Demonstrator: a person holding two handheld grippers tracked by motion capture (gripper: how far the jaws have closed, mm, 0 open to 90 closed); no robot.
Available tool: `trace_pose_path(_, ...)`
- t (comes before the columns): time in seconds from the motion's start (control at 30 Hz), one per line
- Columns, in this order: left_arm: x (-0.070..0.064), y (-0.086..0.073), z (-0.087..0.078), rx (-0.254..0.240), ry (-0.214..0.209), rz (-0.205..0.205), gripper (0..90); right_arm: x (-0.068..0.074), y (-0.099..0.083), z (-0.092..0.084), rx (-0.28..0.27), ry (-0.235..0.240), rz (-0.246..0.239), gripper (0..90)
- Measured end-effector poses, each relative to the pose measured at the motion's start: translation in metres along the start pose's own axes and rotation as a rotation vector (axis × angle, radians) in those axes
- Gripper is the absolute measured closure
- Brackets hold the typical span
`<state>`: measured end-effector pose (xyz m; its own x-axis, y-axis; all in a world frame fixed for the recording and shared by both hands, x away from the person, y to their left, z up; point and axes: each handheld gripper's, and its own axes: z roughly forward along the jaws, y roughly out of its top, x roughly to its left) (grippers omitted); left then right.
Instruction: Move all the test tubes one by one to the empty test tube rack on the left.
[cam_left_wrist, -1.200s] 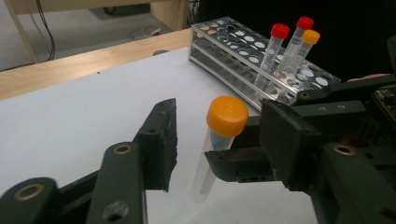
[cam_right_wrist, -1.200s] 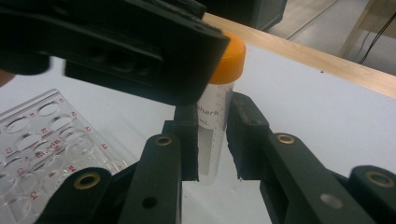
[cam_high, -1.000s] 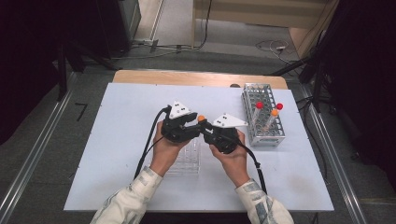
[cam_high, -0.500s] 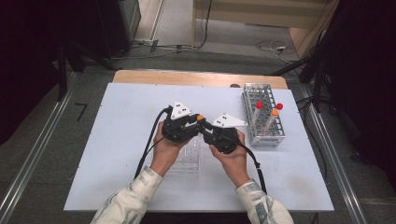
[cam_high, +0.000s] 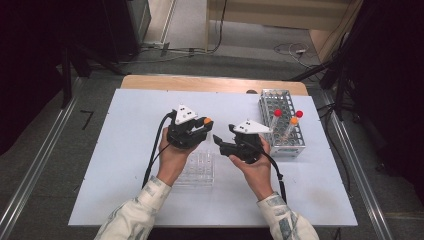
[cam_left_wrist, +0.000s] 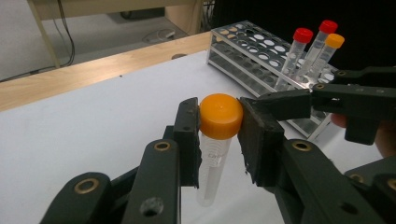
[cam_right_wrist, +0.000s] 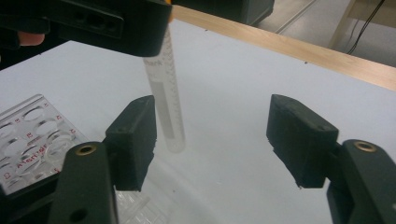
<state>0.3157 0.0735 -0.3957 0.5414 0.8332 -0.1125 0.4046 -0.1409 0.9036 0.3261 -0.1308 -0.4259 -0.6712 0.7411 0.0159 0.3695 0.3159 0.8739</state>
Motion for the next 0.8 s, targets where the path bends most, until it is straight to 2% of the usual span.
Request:
trace_pose_path(0.4, 0.009, 0.003, -0.014, -0.005, 0.027, -0.016, 69.8, -0.020, -0.008, -0.017, -0.018, -0.039, 0.033, 26.8)
trace_pose_path(0.8, 0.015, 0.005, -0.046, -0.027, 0.043, -0.022, 69.8, -0.037, -0.015, -0.031, -0.016, -0.067, 0.057, 24.7)
